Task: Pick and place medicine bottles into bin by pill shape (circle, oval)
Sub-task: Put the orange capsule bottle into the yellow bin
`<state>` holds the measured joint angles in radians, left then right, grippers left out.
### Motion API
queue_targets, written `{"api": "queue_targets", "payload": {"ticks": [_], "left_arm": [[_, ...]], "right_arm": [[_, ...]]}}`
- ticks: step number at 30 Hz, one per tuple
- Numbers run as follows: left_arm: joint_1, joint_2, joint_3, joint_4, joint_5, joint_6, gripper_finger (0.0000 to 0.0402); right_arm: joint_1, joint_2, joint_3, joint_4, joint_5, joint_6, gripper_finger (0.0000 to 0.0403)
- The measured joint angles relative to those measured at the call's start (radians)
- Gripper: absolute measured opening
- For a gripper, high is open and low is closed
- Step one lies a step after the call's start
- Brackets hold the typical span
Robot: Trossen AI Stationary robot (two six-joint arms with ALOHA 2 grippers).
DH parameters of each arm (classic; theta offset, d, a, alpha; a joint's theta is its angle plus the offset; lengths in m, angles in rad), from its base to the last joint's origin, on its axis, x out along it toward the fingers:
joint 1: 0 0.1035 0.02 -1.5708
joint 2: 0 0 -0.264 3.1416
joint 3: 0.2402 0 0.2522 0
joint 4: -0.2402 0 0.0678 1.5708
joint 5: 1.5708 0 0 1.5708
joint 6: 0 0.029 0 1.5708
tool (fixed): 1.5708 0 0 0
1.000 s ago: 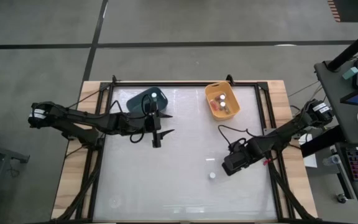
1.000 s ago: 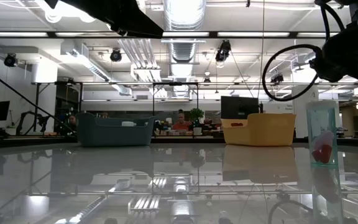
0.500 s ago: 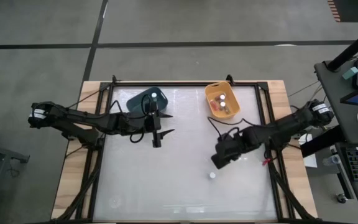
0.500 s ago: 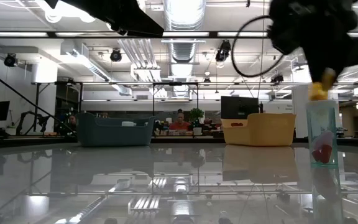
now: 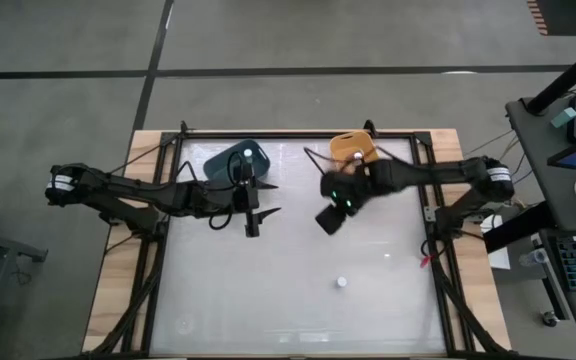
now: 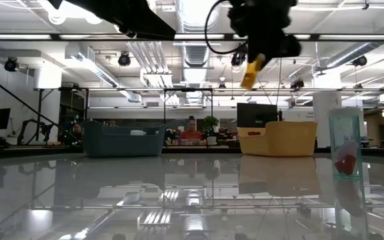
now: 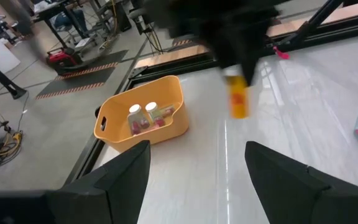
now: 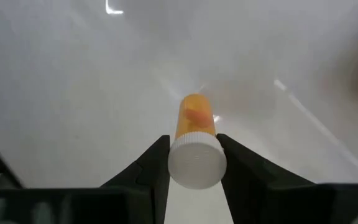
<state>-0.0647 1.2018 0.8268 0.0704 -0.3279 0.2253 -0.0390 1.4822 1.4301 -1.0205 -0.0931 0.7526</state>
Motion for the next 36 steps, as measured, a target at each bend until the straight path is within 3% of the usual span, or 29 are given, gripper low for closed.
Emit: {"api": "queue_targets", "payload": {"ticks": [9, 18, 27, 36], "left_arm": [[0.0, 0.0, 0.0, 0.0, 0.0, 0.0, 0.0246], [0.0, 0.0, 0.0, 0.0, 0.0, 0.017, 0.0246], [0.0, 0.0, 0.0, 0.0, -0.001, 0.018, 0.0246], [0.0, 0.0, 0.0, 0.002, -0.003, 0.022, 0.0246]], "right_arm": [[-0.248, 0.152, 0.198, -0.128, 0.002, -0.327, 0.0112], [-0.494, 0.29, 0.286, -0.187, 0.01, -0.538, 0.0111], [-0.684, 0.363, 0.293, -0.192, 0.012, -0.628, 0.0111], [-0.76, 0.424, 0.283, -0.143, 0.018, -0.668, 0.0112]]}}
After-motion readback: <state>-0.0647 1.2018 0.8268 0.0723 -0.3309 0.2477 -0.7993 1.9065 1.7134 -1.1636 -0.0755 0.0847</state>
